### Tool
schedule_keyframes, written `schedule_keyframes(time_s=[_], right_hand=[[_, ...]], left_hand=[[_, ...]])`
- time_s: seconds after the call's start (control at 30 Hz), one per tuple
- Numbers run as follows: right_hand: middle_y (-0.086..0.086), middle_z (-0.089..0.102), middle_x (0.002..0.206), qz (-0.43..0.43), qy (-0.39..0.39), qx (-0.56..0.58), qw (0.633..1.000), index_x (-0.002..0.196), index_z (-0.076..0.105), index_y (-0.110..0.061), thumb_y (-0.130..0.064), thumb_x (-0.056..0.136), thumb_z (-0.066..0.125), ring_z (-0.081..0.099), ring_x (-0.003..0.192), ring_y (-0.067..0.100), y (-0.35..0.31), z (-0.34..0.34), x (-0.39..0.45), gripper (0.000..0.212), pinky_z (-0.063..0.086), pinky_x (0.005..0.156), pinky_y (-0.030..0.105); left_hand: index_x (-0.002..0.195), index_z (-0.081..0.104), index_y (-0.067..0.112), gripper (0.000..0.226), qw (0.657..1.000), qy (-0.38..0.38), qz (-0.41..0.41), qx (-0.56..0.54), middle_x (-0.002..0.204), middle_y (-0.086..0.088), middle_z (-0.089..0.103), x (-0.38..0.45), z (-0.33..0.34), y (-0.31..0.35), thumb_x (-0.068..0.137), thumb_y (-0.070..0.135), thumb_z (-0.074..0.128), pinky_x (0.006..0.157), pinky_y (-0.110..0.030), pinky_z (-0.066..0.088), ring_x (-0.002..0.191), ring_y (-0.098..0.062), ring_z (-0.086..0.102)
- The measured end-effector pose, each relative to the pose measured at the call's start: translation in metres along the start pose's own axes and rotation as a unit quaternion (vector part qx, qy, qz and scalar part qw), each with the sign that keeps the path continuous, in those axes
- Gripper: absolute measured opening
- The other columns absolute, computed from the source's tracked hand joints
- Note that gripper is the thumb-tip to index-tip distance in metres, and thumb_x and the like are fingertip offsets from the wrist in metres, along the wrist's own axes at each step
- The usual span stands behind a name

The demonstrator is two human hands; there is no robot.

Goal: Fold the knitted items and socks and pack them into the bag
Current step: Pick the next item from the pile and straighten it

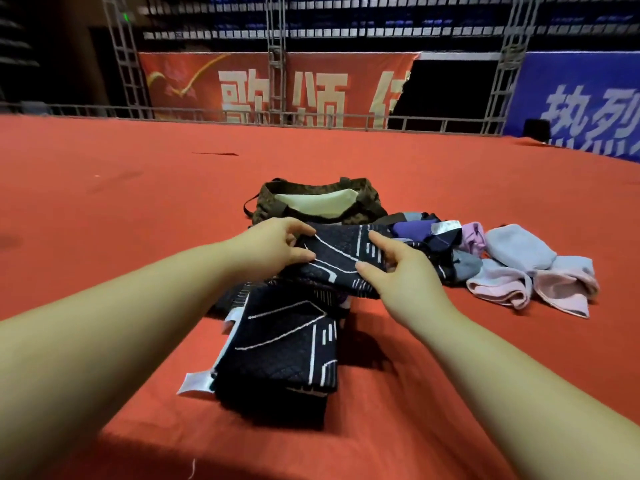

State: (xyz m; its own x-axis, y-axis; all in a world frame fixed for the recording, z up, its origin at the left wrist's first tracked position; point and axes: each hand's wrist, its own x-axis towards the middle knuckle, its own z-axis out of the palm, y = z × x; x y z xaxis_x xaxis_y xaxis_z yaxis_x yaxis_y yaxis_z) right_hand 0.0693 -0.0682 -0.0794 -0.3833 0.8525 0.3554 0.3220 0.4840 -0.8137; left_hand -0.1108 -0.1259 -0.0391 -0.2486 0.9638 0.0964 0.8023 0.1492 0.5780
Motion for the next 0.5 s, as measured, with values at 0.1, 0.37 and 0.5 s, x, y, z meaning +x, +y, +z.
schedule_keyframes(time_s=[0.1, 0.37, 0.5], right_hand=[[-0.003, 0.059, 0.128, 0.006, -0.013, -0.005, 1.0, 0.139, 0.046, -0.019, -0.018, 0.087, 0.066, 0.057, 0.112, 0.01, 0.006, 0.015, 0.019, 0.056, 0.039, 0.098, 0.02], [0.007, 0.058, 0.127, 0.04, -0.056, -0.085, 0.994, 0.138, 0.048, -0.02, -0.036, 0.086, 0.064, 0.056, 0.113, 0.02, 0.035, 0.042, 0.041, 0.057, 0.039, 0.104, 0.033], [0.007, 0.042, 0.144, 0.035, -0.067, -0.131, 0.989, 0.137, 0.049, -0.024, -0.049, 0.087, 0.056, 0.033, 0.137, 0.021, 0.045, 0.044, 0.039, 0.056, 0.019, 0.116, 0.035]], left_hand=[[0.13, 0.054, 0.024, 0.043, 1.0, -0.002, -0.01, -0.013, 0.126, -0.019, 0.057, 0.018, -0.005, -0.016, 0.088, 0.024, 0.065, 0.071, -0.02, 0.037, 0.119, -0.022, 0.051], [0.132, 0.054, 0.03, 0.043, 0.997, -0.073, -0.021, 0.007, 0.125, -0.001, 0.053, 0.045, 0.001, -0.055, 0.089, 0.032, 0.062, 0.091, -0.025, 0.038, 0.116, -0.01, 0.049], [0.129, 0.054, 0.038, 0.041, 0.993, -0.101, -0.025, -0.057, 0.117, 0.019, 0.047, 0.043, 0.004, -0.07, 0.089, 0.036, 0.06, 0.089, -0.021, 0.037, 0.108, 0.003, 0.049]])
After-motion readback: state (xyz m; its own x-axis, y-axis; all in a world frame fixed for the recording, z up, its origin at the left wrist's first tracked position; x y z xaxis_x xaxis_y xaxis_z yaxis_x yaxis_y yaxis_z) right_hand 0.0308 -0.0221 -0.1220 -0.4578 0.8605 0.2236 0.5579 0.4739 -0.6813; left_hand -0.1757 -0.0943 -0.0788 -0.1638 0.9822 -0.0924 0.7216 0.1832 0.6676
